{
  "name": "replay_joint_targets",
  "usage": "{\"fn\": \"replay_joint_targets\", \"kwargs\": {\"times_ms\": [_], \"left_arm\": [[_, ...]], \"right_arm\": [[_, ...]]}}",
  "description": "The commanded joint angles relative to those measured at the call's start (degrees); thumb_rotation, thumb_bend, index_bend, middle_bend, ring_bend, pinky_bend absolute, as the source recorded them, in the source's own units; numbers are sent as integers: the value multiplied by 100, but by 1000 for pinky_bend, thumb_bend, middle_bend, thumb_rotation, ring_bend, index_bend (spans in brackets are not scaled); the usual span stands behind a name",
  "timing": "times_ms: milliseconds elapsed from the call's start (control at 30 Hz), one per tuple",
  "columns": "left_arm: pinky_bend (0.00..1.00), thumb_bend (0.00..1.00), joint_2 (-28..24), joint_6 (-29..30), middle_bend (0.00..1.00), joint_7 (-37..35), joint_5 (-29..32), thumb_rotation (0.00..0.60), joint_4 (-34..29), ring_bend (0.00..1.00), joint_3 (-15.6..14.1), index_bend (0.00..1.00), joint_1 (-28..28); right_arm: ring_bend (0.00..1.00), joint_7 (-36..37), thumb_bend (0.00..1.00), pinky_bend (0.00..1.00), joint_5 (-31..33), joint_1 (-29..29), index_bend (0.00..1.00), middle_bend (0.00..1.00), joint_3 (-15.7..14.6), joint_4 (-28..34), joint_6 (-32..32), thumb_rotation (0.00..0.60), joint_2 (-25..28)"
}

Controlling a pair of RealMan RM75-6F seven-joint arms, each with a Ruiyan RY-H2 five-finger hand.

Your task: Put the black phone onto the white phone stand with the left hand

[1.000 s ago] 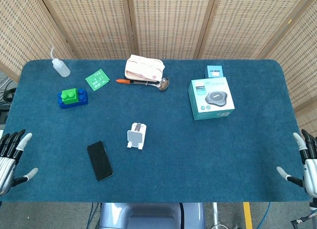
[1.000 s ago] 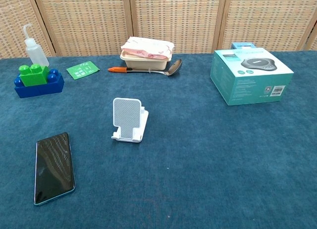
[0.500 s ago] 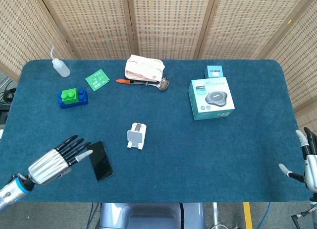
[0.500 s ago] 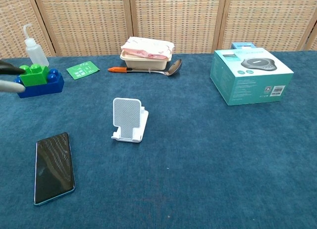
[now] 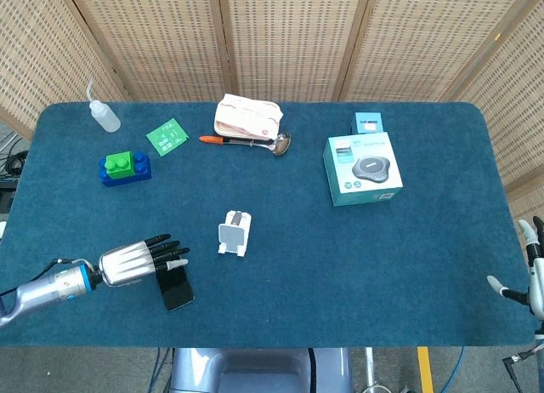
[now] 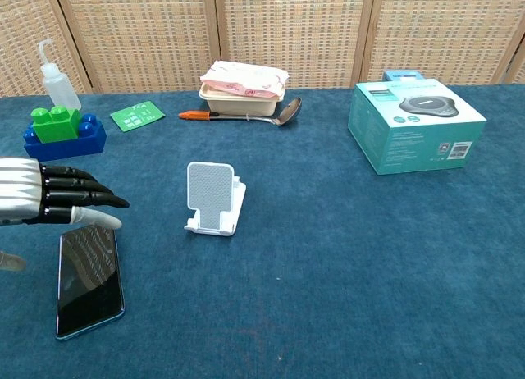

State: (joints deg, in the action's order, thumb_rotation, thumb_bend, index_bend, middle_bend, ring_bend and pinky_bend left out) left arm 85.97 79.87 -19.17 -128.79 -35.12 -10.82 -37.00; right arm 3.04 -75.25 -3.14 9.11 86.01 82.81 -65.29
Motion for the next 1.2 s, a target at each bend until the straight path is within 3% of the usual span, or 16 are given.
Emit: {"fn": "replay_joint_targets", "kwargs": {"times_ms": [33, 367, 533, 933, 1100, 1133, 1200], "left_arm": [[146, 21, 427, 25, 36, -468, 92, 600, 632, 111, -297, 89, -167], [149, 65, 760, 265, 47, -701, 267, 600, 1104, 134, -560, 94, -266], [149, 127, 852, 146, 50, -777, 375, 600, 1167, 138, -706, 109, -347], [149, 150, 988, -147, 63, -842, 508, 600, 1276, 144, -1014, 134, -487], [149, 191, 1078, -280, 171, -934, 590, 600, 1297, 198, -1089, 199, -523], [150, 198, 1095, -284, 208, -935, 599, 600, 1302, 232, -1098, 219, -528], [199, 220, 1131, -264, 359, -944, 624, 600, 1305, 393, -1104, 308, -535]], "right_arm": [[0, 21, 53, 0, 42, 6, 35, 0, 7, -26, -28, 600, -2], [0, 67, 53, 0, 30, 11, 36, 0, 1, -47, -38, 600, 1], [0, 77, 53, 0, 40, 18, 35, 0, 1, -42, -44, 600, 14], [0, 76, 53, 0, 95, 14, 36, 0, 19, -40, -84, 600, 20], [0, 52, 53, 0, 102, 10, 35, 0, 9, -24, -109, 600, 26], [0, 51, 53, 0, 100, 11, 35, 0, 7, -19, -109, 600, 28], [0, 52, 53, 0, 102, 14, 35, 0, 8, -17, -105, 600, 29]]}}
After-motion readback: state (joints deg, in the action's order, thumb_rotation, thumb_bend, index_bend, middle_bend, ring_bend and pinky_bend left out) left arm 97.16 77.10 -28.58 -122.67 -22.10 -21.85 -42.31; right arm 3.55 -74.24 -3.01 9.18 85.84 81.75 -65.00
